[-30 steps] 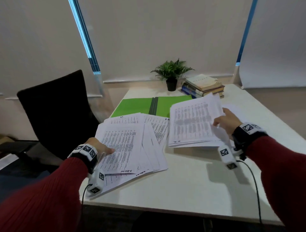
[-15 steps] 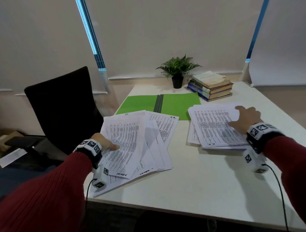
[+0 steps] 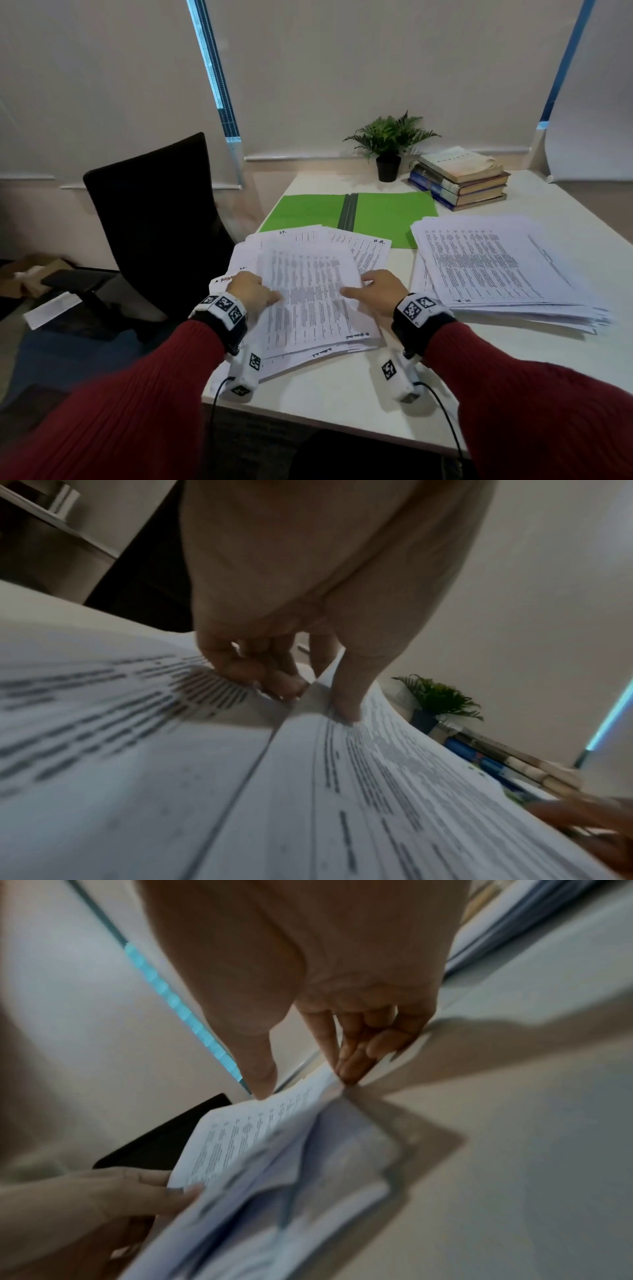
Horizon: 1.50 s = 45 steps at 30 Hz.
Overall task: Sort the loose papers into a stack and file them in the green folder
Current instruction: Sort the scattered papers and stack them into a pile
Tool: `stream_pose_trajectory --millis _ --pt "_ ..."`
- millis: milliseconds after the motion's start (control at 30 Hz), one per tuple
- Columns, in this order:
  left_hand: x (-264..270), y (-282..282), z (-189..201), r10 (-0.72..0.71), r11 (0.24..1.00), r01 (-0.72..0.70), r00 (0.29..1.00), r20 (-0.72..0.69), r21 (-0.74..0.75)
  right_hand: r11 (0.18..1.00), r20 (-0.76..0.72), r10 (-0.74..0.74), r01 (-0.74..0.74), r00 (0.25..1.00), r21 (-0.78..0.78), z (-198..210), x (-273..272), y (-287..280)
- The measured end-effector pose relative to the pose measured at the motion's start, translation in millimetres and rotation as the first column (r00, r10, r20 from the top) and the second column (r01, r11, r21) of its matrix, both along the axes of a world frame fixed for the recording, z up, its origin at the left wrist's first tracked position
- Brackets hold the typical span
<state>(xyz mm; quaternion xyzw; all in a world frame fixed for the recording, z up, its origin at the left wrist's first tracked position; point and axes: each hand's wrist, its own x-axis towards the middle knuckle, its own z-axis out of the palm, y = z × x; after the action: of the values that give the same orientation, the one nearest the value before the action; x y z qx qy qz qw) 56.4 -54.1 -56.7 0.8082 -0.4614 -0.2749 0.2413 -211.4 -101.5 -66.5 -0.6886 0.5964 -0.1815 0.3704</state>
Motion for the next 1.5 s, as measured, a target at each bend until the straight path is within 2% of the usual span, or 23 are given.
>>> stream_pose_trajectory --millis 100,167,233,267,333,400,433,533,733,833,900,967,1067,1133,1200,1267,1300,1400,1500 --pt "-8 0 4 -0.111 0.982 0.065 0.957 -0.268 -0.176 0.992 0.139 -0.125 0.122 0.982 0.029 -3 -1 -2" --pt "-12 -1 6 -0.160 0.972 0.080 0.915 -0.371 -0.223 0.985 0.287 -0.174 0.167 0.942 0.050 -7 -5 -4" --pt "-11 -5 8 -0.171 0.965 0.094 0.933 -0.317 -0.243 0.972 0.361 -0.230 0.232 0.904 0.037 -12 -14 -10" --pt "-6 -7 9 -0.152 0.966 0.093 0.959 -0.240 -0.241 0.965 0.370 -0.250 0.261 0.895 0.022 -14 -20 -11" --pt "14 -9 10 -0.081 0.984 0.083 0.997 0.018 -0.160 0.957 0.361 -0.266 0.290 0.894 -0.014 -14 -34 -11" --pt "39 -7 13 -0.037 0.999 0.042 0.952 0.302 -0.011 0.958 0.390 -0.256 0.285 0.884 -0.017 -18 -46 -9" --pt "49 -6 13 -0.024 0.998 0.000 0.932 0.362 0.066 0.962 0.403 -0.243 0.271 0.883 -0.014 -19 -49 -6" --pt "50 -7 8 -0.003 0.982 -0.057 0.949 0.314 0.183 0.973 0.404 -0.198 0.229 0.893 -0.029 -23 -48 -5" --pt "-3 -20 -4 -0.037 0.984 -0.020 0.950 0.309 0.179 0.970 0.424 -0.212 0.244 0.880 -0.022 -26 -44 -3" --pt "-14 -31 -5 -0.002 0.993 -0.024 0.974 0.225 0.113 0.970 0.419 -0.214 0.241 0.883 -0.014 -25 -45 0" --pt "-13 -33 6 0.086 0.994 -0.073 0.982 0.168 -0.082 0.972 0.432 -0.213 0.236 0.877 -0.001 -26 -48 0" --pt "-2 -33 26 0.254 0.918 -0.220 0.965 0.062 -0.329 0.973 0.453 -0.215 0.232 0.865 0.019 -25 -51 0" --pt "21 -29 68 0.415 0.672 -0.412 0.898 -0.148 -0.615 0.976 0.452 -0.208 0.217 0.868 0.032 -28 -53 -3" --pt "31 -29 95 0.394 0.533 -0.473 0.873 -0.288 -0.702 0.976 0.441 -0.204 0.219 0.874 0.016 -27 -52 -3" --pt "34 -31 111 0.299 0.483 -0.485 0.874 -0.383 -0.729 0.975 0.435 -0.209 0.220 0.876 0.026 -26 -51 -2" --pt "26 -34 113 0.210 0.499 -0.474 0.878 -0.429 -0.726 0.976 0.424 -0.209 0.218 0.881 0.027 -24 -51 -1" --pt "20 -37 108 0.179 0.530 -0.454 0.886 -0.429 -0.716 0.974 0.421 -0.212 0.223 0.882 0.023 -22 -50 0" --pt "-14 -40 81 0.082 0.694 -0.310 0.931 -0.356 -0.650 0.967 0.438 -0.237 0.252 0.867 0.024 -20 -49 -2" --pt "-42 -45 34 0.028 0.854 -0.190 0.947 -0.321 -0.485 0.955 0.452 -0.284 0.291 0.846 0.055 -10 -46 0"
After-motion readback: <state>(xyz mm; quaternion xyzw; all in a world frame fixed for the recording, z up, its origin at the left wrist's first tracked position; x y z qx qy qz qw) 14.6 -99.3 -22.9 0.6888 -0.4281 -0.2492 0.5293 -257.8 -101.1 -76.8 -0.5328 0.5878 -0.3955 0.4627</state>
